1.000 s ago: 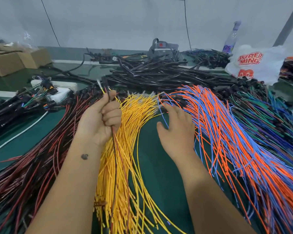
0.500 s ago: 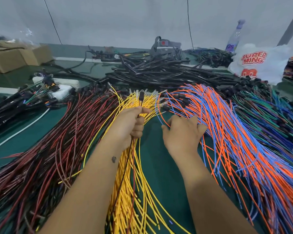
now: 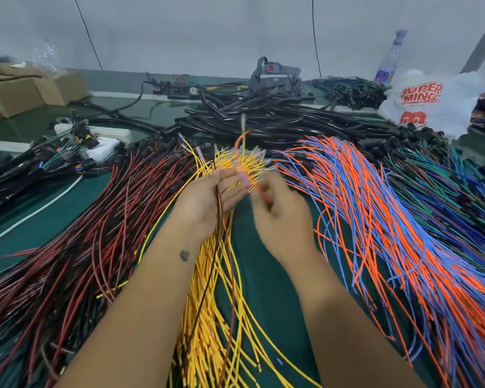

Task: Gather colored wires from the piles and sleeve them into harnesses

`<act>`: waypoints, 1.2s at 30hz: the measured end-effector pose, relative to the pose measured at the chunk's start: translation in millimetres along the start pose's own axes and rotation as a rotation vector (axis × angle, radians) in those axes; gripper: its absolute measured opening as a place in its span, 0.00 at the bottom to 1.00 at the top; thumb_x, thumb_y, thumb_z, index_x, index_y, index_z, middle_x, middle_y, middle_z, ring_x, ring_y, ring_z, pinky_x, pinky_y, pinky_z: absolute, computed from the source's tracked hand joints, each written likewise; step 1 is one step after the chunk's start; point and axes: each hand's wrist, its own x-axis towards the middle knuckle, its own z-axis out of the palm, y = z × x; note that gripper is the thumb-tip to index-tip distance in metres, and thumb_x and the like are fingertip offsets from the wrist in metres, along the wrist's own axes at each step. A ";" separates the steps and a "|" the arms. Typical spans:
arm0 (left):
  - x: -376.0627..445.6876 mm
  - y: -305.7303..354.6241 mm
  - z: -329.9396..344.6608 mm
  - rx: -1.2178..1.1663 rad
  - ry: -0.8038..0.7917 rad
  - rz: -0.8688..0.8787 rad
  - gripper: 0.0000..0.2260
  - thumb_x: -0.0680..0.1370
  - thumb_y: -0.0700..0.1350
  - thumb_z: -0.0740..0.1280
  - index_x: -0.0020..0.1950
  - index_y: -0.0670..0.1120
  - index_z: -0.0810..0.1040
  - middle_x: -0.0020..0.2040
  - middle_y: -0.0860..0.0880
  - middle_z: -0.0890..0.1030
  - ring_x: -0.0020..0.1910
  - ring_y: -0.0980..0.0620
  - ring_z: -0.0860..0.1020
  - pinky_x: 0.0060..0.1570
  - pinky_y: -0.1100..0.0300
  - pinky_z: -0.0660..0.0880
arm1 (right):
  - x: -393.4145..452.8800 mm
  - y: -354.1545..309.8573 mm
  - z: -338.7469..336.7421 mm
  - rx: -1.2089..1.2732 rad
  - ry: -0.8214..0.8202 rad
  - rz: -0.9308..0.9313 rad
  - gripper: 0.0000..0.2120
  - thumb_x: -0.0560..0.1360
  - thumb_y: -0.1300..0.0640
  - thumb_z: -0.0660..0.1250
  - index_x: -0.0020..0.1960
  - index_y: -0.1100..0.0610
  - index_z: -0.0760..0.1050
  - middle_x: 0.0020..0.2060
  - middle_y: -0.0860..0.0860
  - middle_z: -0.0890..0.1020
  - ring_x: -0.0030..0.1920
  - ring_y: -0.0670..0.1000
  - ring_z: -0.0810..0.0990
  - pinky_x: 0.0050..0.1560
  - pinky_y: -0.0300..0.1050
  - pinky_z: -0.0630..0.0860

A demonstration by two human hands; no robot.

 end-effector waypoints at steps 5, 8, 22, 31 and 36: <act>1.5 4.1 -7.5 -0.168 0.034 -0.046 0.16 0.85 0.45 0.49 0.53 0.39 0.74 0.41 0.44 0.84 0.31 0.54 0.81 0.30 0.67 0.77 | -4.0 -1.4 5.6 -0.079 -0.447 0.041 0.21 0.77 0.44 0.61 0.31 0.55 0.66 0.24 0.50 0.67 0.30 0.51 0.67 0.31 0.48 0.63; 1.7 5.0 -9.2 -0.172 0.046 -0.074 0.14 0.84 0.44 0.52 0.51 0.40 0.76 0.30 0.50 0.78 0.21 0.60 0.68 0.21 0.71 0.63 | -2.1 -2.0 0.7 -0.010 -0.530 0.117 0.19 0.73 0.47 0.63 0.30 0.59 0.66 0.22 0.50 0.64 0.27 0.49 0.62 0.31 0.47 0.61; -8.8 -1.8 -2.1 0.537 -0.375 -0.186 0.15 0.82 0.44 0.56 0.41 0.44 0.78 0.24 0.54 0.60 0.21 0.60 0.55 0.19 0.70 0.53 | 13.2 4.9 -4.7 0.768 0.268 0.547 0.17 0.78 0.59 0.66 0.31 0.54 0.72 0.24 0.45 0.73 0.26 0.44 0.69 0.31 0.36 0.67; -14.4 -2.7 -0.7 0.610 -0.443 -0.132 0.14 0.82 0.45 0.56 0.49 0.42 0.80 0.31 0.48 0.76 0.27 0.55 0.69 0.27 0.65 0.69 | 13.0 8.7 -8.1 0.855 0.289 0.604 0.14 0.71 0.63 0.67 0.28 0.55 0.78 0.27 0.51 0.74 0.30 0.49 0.70 0.34 0.42 0.66; -14.0 -3.2 0.6 0.577 -0.404 -0.125 0.17 0.83 0.44 0.56 0.39 0.45 0.80 0.31 0.48 0.77 0.28 0.55 0.71 0.26 0.66 0.70 | 7.9 2.4 -1.7 0.784 0.115 0.438 0.16 0.74 0.68 0.65 0.27 0.63 0.72 0.23 0.53 0.72 0.24 0.49 0.72 0.30 0.37 0.69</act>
